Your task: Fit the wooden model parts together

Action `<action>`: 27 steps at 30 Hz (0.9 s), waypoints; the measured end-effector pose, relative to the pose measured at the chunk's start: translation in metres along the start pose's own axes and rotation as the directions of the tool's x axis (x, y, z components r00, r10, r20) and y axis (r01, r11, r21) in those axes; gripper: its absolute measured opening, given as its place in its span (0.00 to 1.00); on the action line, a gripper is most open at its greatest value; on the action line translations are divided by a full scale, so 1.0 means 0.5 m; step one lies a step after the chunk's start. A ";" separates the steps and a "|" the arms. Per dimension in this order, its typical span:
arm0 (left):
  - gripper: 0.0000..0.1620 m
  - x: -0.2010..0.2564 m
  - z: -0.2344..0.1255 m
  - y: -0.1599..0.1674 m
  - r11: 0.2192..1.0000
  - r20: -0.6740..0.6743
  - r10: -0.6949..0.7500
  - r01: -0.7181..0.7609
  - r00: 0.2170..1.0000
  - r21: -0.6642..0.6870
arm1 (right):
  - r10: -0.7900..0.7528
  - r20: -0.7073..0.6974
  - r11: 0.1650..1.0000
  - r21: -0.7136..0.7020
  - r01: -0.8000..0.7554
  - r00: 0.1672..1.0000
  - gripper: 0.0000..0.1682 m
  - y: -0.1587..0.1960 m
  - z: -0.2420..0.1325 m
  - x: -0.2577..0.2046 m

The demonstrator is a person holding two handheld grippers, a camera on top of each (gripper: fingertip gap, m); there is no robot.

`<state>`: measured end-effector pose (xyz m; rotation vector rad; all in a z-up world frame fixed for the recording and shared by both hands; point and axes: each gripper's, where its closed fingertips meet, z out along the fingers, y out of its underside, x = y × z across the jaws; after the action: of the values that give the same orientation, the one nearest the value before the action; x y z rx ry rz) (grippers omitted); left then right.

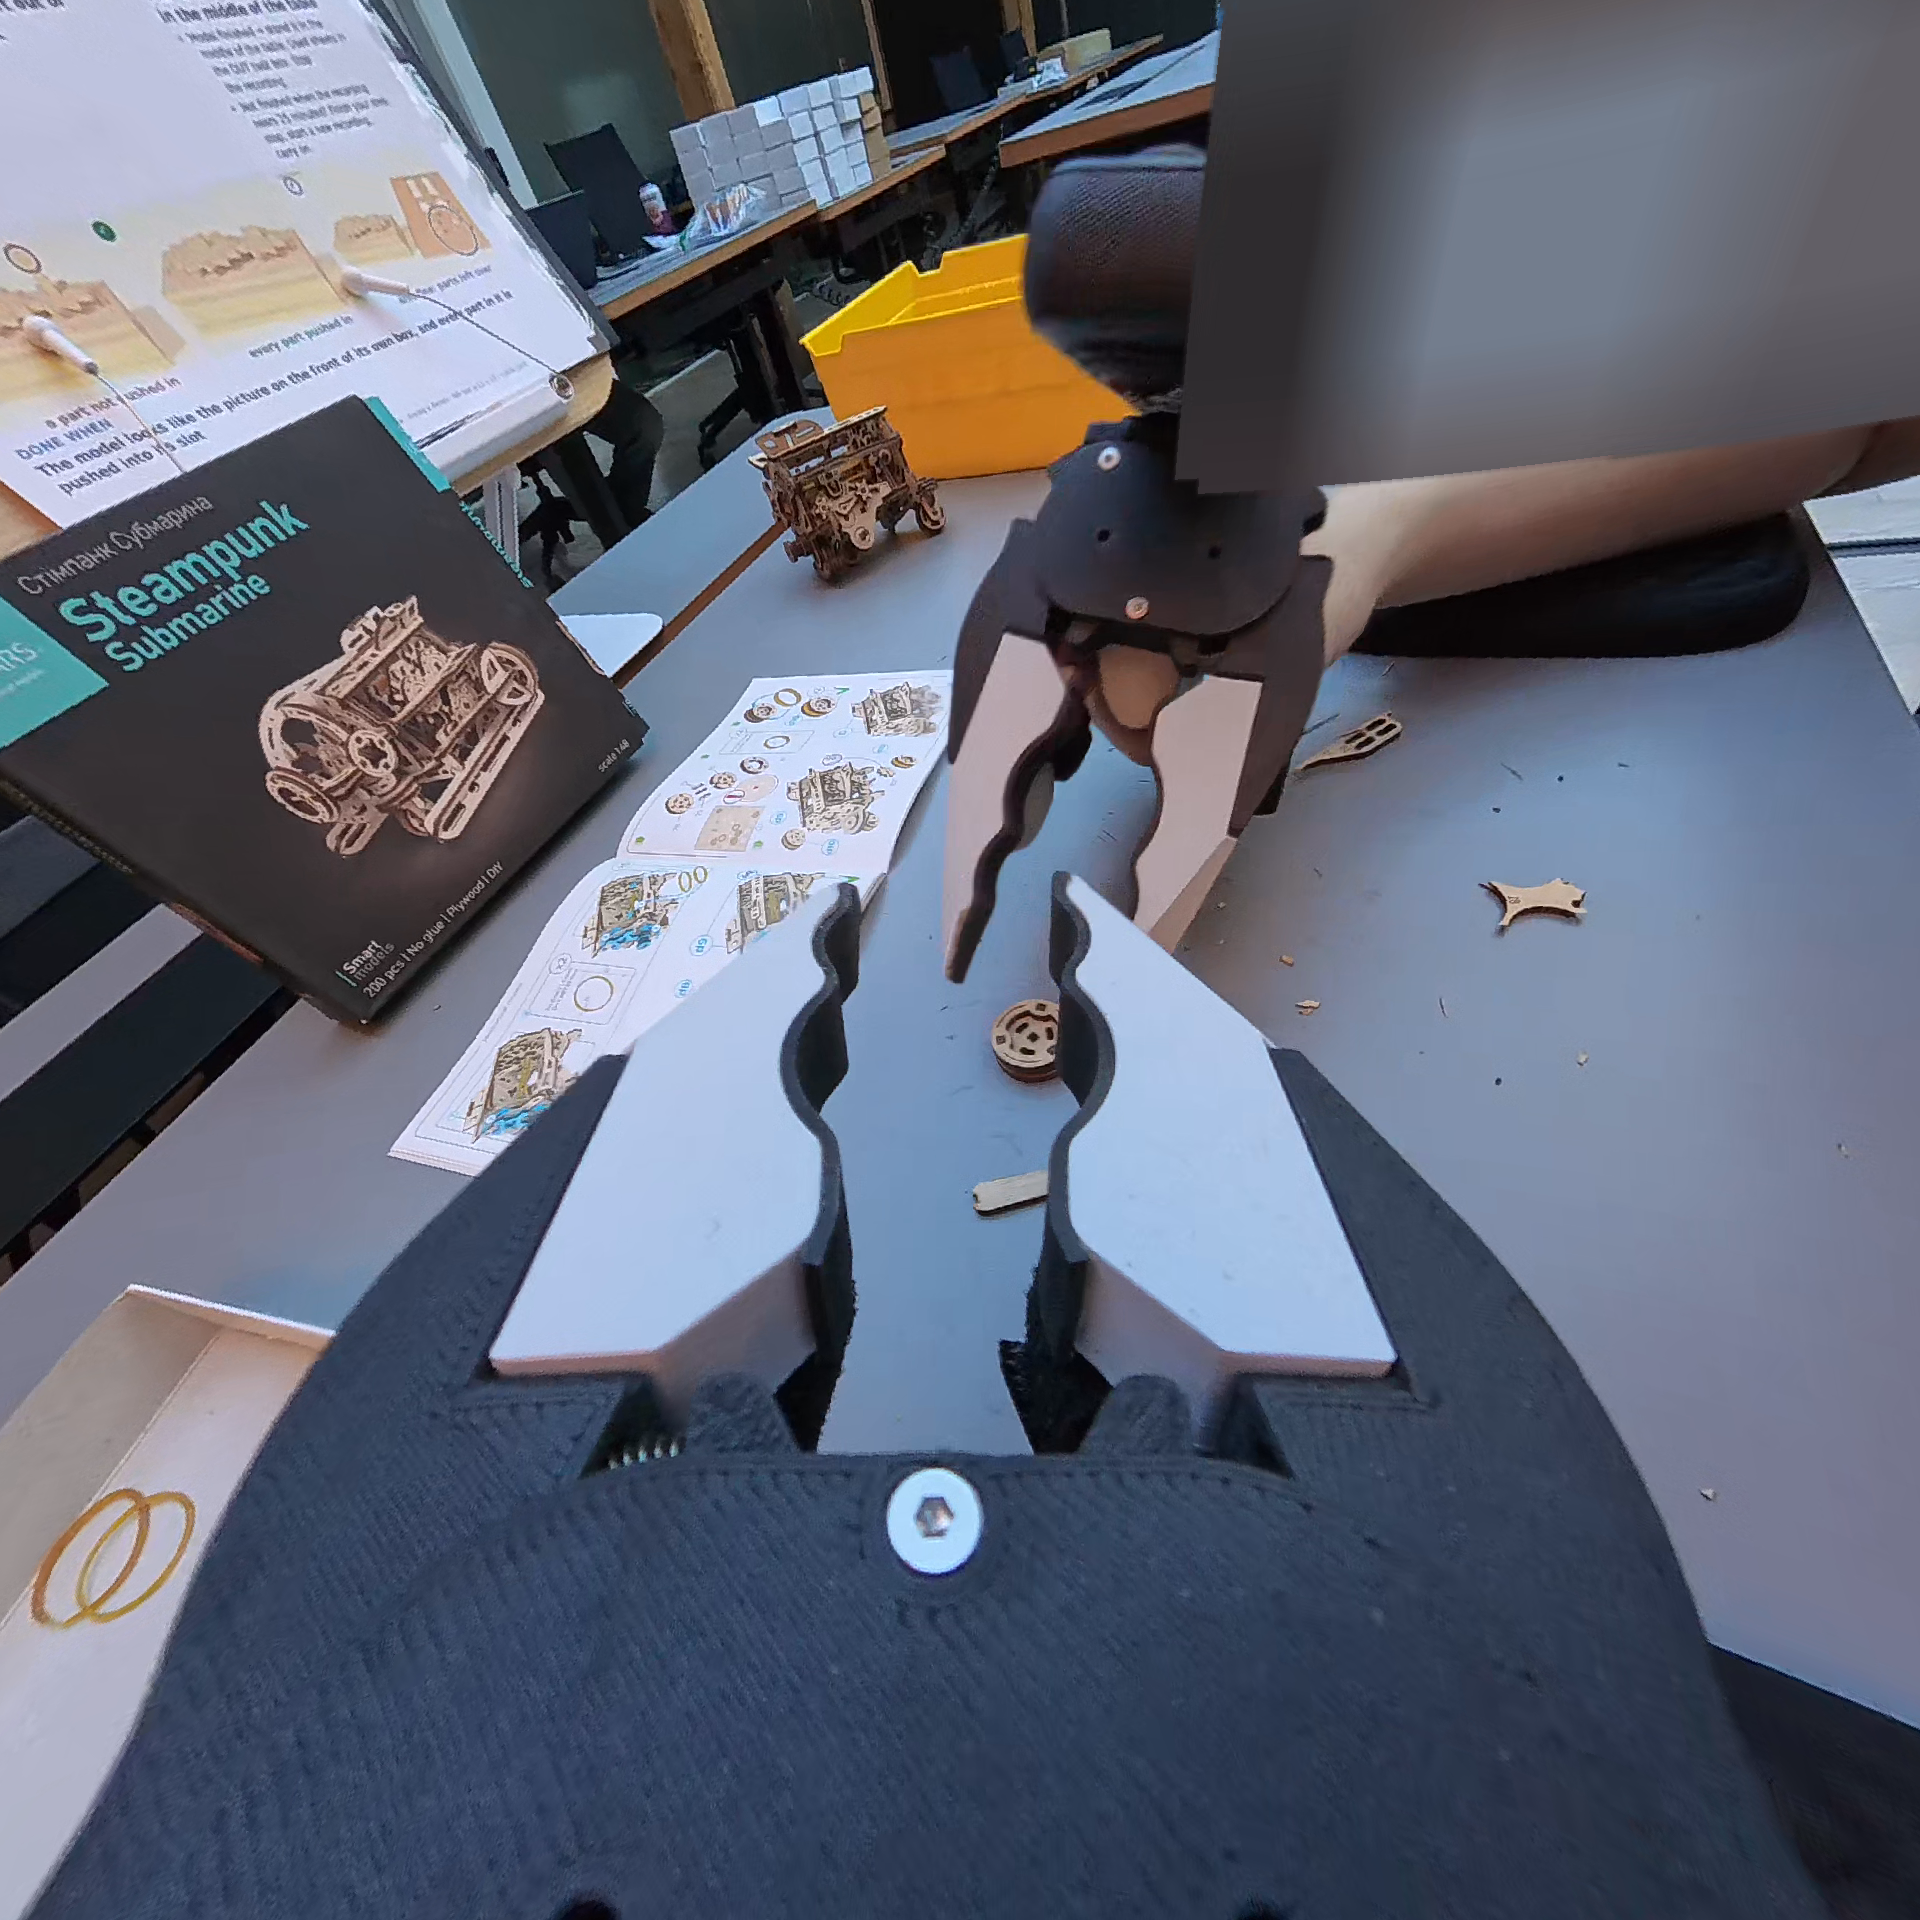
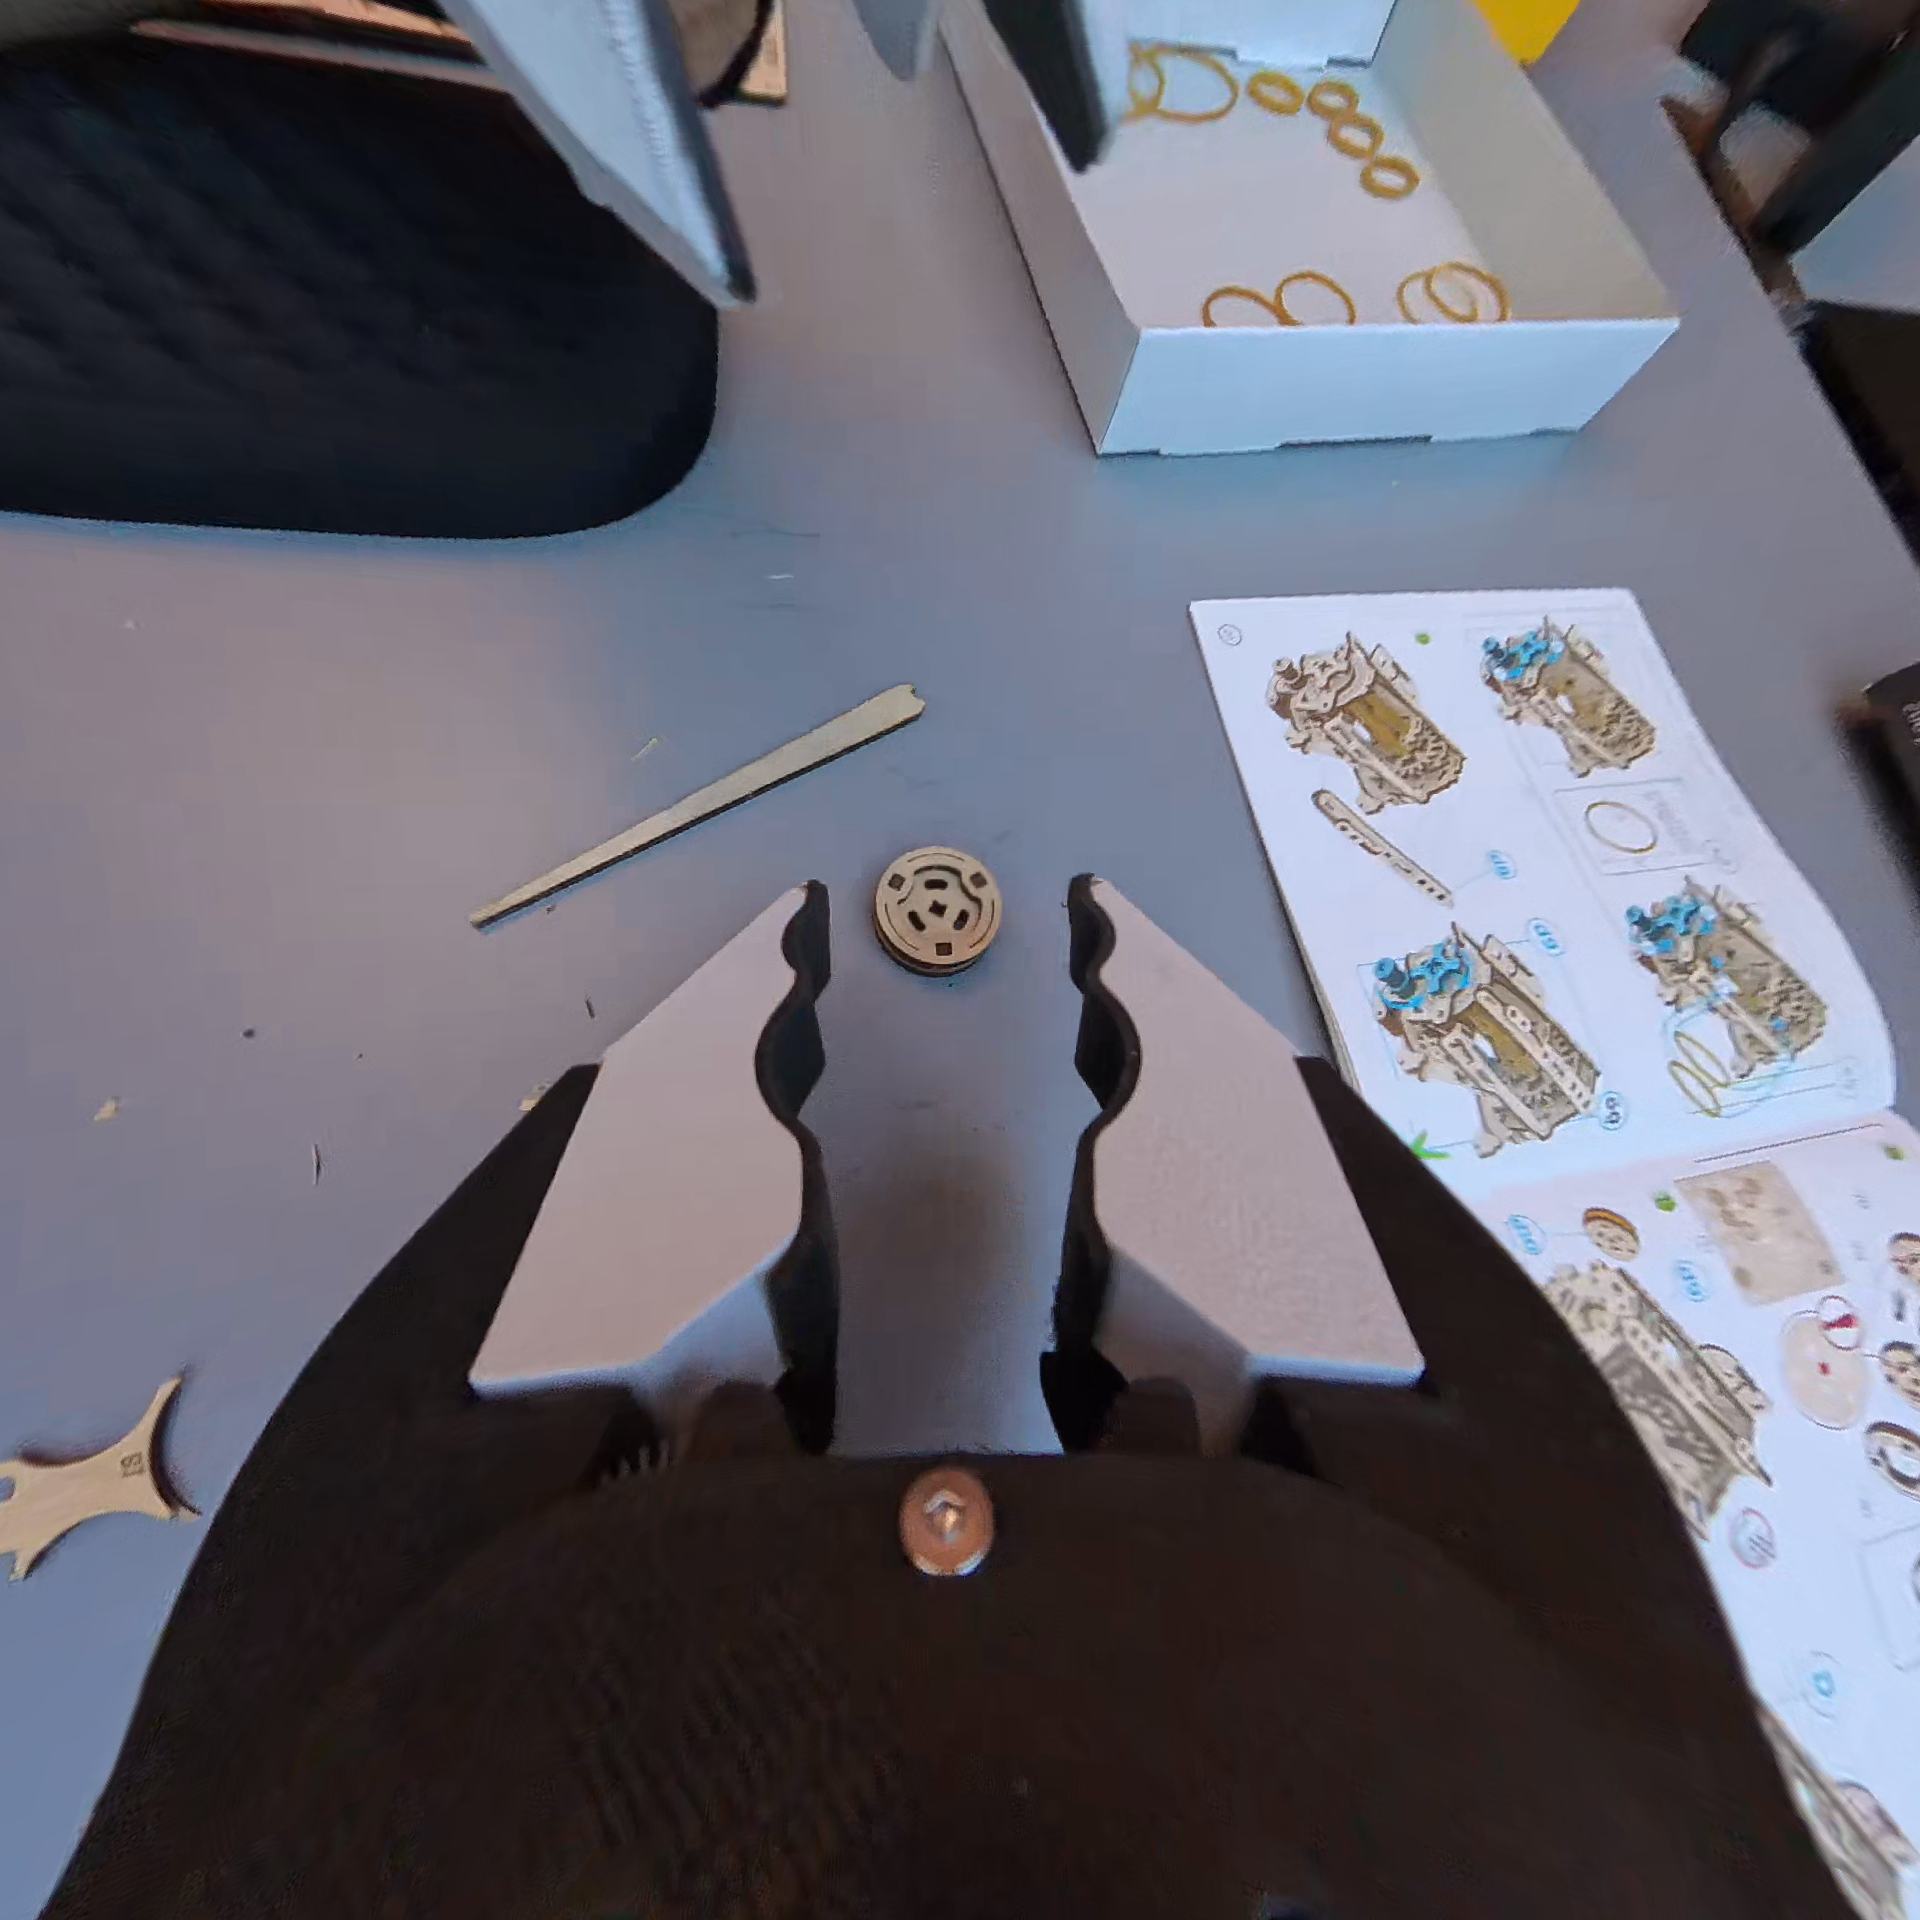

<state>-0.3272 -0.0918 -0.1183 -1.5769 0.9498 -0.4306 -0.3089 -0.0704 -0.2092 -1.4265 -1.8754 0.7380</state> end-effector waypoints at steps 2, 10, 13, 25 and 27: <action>0.22 0.003 0.003 0.004 1.000 -0.006 0.000 0.000 1.000 -0.009 | 0.050 0.041 0.997 -0.054 -0.048 0.998 0.29 0.020 0.016 0.000; 0.21 0.012 0.014 0.016 0.999 -0.020 0.015 -0.016 1.000 -0.038 | 0.081 0.063 0.997 -0.007 -0.081 0.995 0.15 0.017 0.018 -0.002; 0.20 0.009 0.015 0.018 0.999 -0.002 0.033 -0.033 0.999 -0.041 | -0.098 -0.102 0.991 0.084 0.107 0.990 0.15 -0.026 -0.009 0.014; 0.16 -0.025 0.023 0.107 0.962 0.030 -0.143 0.146 0.989 -0.232 | -0.041 -0.103 0.999 0.015 0.043 0.994 0.15 -0.007 0.010 0.020; 0.16 -0.022 0.025 0.118 0.955 0.027 -0.145 0.147 0.989 -0.259 | 0.000 -0.080 1.000 -0.001 0.000 0.997 0.15 0.000 0.013 0.016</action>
<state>-0.3443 -0.0741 -0.1743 -1.8954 0.9151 -0.4140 -0.3154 -0.0629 -0.2121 -1.4355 -1.8147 0.6698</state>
